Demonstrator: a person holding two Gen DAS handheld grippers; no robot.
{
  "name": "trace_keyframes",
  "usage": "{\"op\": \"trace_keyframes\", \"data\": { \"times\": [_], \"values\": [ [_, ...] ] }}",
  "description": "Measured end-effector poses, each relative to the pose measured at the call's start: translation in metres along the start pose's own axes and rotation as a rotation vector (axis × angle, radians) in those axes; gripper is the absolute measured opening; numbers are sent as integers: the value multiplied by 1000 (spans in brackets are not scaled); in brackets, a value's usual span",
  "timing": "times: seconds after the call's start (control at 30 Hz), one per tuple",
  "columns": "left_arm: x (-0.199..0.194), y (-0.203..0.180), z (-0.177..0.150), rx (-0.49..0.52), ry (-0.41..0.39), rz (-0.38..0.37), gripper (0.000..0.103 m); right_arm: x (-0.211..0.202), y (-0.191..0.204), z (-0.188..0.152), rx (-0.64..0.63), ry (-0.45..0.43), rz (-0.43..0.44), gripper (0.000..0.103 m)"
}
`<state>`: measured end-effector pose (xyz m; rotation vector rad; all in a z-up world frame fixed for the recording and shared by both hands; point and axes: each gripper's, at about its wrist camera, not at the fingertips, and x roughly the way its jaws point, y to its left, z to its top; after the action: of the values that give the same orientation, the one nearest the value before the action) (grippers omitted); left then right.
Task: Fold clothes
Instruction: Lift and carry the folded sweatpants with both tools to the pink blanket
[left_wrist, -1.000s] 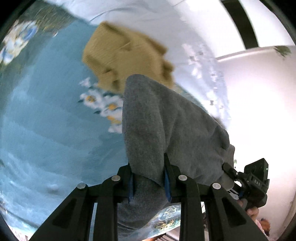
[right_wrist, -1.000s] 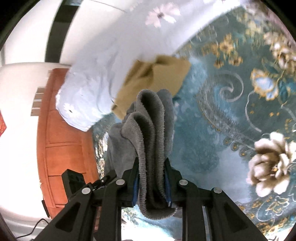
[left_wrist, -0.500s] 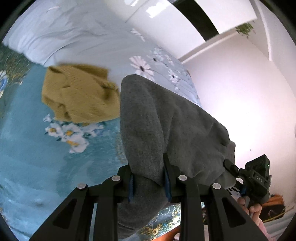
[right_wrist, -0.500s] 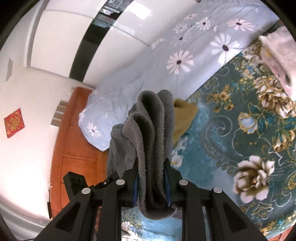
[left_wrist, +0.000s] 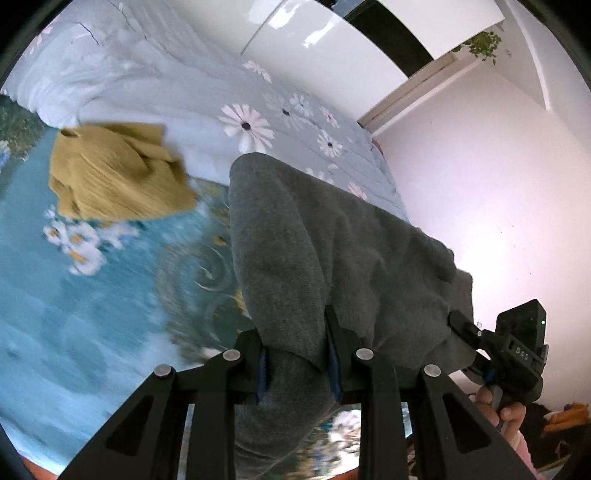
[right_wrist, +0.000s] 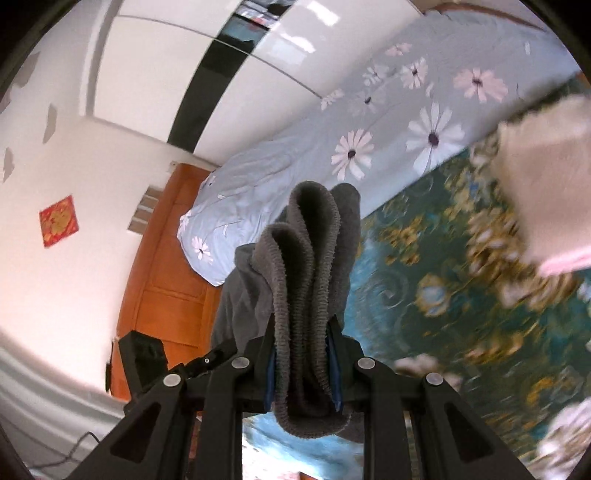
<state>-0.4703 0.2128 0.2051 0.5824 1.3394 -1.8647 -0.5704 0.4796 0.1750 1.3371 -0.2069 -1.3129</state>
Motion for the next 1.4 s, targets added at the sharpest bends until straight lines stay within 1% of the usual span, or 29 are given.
{"op": "trace_keyframes", "data": {
  "times": [0.03,0.1,0.2,0.27,0.37,0.47,0.6,0.73,0.87,0.97,1.1,1.4],
  "values": [
    [10,-14,-4,-10,7,2,26,-10,-8,4,3,0,4,24],
    [18,-34,-10,-15,15,3,26,-30,-21,11,8,-4,11,24],
    [25,-65,-15,11,25,15,26,-56,-40,19,17,-15,19,24],
    [33,-84,-13,26,36,8,26,-74,-52,25,23,-23,24,24],
    [46,-113,-9,67,63,-8,26,-102,-69,30,46,-77,28,24],
    [67,-138,-7,100,106,-21,26,-126,-84,32,75,-126,28,24],
    [94,-162,-10,142,175,-11,26,-142,-109,33,123,-149,9,24],
    [124,-182,-8,154,241,5,26,-158,-135,33,172,-171,-9,24],
    [151,-204,-4,183,279,16,26,-169,-163,42,221,-184,-22,24],
    [175,-220,4,182,303,16,26,-177,-181,57,233,-190,-35,24],
    [208,-240,13,180,335,16,27,-184,-208,87,243,-191,-55,24],
    [279,-263,39,159,390,23,27,-187,-268,149,252,-172,-98,24]
  ]
}}
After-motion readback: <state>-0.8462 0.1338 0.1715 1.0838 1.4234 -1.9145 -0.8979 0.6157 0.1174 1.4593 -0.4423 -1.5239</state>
